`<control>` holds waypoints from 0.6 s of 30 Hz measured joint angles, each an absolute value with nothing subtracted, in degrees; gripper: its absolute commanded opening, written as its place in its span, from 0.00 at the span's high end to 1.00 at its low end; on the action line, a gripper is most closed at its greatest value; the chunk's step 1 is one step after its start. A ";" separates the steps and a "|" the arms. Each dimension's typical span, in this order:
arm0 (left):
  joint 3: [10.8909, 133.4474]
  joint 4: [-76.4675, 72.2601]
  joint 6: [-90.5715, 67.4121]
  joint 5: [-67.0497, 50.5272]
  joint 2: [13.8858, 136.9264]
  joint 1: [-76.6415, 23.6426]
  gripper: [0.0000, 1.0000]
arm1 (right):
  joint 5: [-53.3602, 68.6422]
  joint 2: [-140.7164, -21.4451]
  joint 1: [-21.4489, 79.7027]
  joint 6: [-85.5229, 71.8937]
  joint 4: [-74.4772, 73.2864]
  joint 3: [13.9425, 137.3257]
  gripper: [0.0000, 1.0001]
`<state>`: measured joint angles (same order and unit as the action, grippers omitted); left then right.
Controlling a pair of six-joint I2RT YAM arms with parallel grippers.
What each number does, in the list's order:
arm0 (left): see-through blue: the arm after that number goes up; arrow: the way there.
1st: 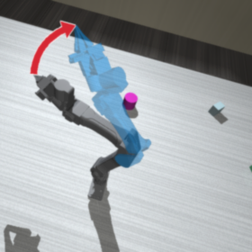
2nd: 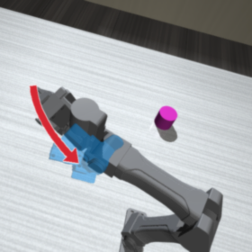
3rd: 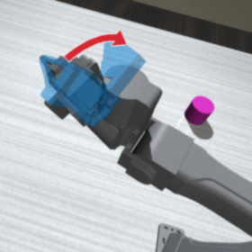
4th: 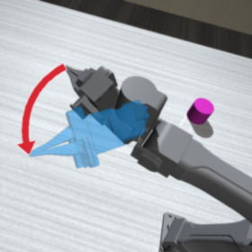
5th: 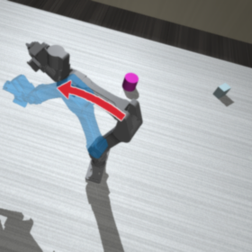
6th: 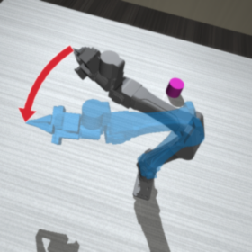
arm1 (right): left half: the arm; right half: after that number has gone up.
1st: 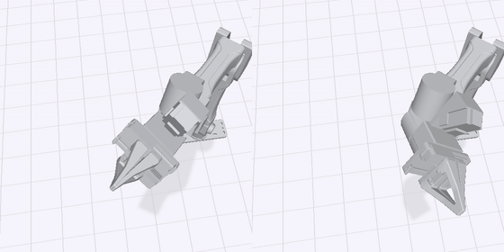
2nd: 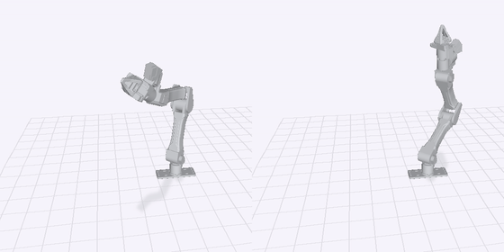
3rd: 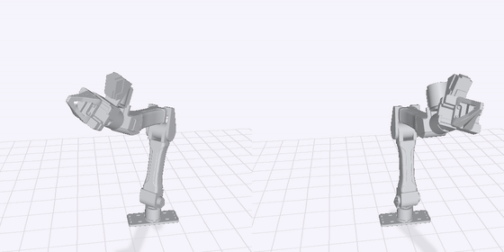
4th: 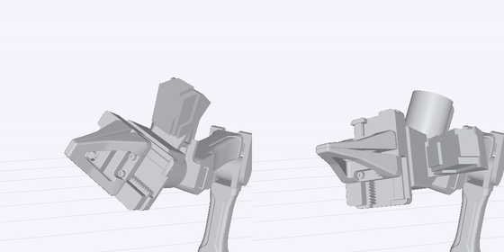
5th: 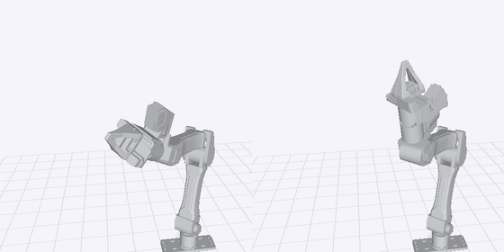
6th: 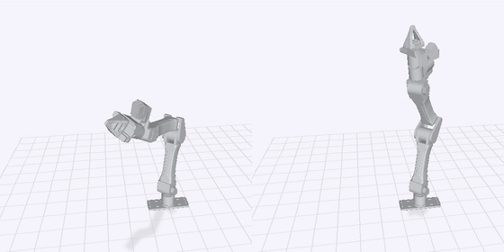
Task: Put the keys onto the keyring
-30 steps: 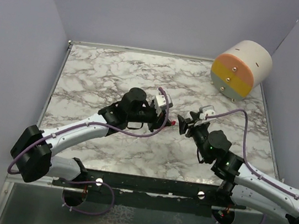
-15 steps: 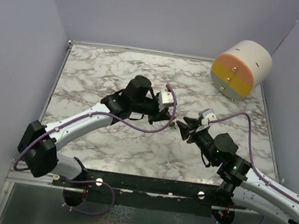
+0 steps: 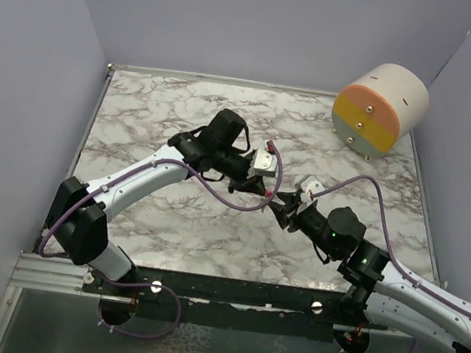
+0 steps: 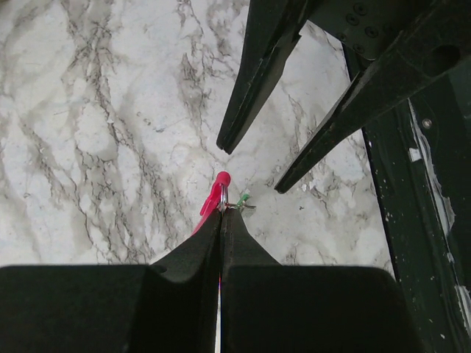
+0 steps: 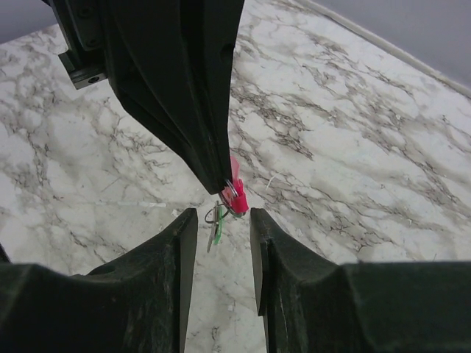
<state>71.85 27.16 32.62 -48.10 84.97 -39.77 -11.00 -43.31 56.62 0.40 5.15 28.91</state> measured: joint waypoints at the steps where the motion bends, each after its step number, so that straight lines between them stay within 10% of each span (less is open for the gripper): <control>1: 72.51 28.73 34.13 -48.60 85.69 -39.77 1.00 | -10.81 -43.81 56.62 0.75 5.15 28.91 0.65; 18: 73.58 35.92 40.95 -50.85 86.59 -39.75 1.00 | -9.43 -46.61 56.62 2.24 5.17 29.12 0.68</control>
